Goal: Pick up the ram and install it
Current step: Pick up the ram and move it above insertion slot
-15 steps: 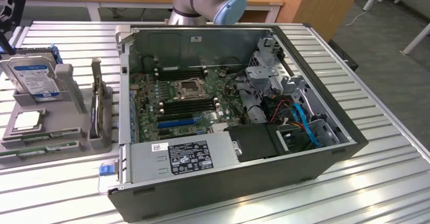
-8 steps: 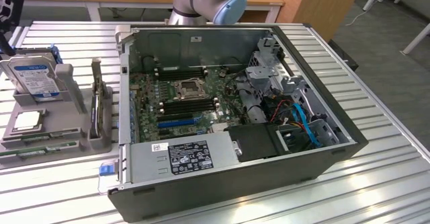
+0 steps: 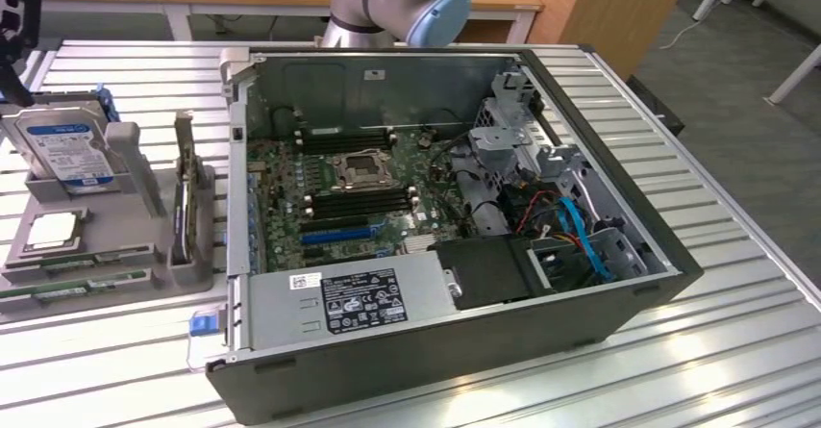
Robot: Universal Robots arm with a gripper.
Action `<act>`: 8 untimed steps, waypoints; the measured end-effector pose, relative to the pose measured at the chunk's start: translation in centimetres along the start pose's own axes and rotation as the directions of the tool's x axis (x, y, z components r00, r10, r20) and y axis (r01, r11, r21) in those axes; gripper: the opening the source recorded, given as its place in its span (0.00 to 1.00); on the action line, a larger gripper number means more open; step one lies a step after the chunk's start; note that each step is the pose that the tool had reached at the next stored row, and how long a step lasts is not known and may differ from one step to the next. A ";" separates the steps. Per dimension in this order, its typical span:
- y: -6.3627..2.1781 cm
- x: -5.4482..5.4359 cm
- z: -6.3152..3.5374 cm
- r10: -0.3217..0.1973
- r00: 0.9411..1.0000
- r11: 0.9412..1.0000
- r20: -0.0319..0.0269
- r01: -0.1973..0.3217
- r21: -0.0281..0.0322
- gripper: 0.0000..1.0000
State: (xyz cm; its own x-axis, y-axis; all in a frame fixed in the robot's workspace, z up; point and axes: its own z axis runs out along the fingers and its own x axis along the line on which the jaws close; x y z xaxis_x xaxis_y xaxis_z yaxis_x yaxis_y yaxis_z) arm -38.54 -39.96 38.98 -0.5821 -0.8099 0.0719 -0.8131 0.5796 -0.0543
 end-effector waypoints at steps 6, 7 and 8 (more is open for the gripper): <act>0.02 0.0 0.01 -0.093 0.996 0.996 -0.005 0.093 0.014 0.32; 0.02 0.0 0.01 -0.109 0.994 0.994 -0.006 0.109 0.015 0.32; 0.03 0.0 0.00 -0.125 0.992 0.992 -0.006 0.125 0.017 0.32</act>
State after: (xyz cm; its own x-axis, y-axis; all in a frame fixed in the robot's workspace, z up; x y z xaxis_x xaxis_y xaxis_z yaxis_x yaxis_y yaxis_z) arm -38.57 -39.96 38.98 -0.4758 -0.8755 0.0842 -0.8794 0.4720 -0.0621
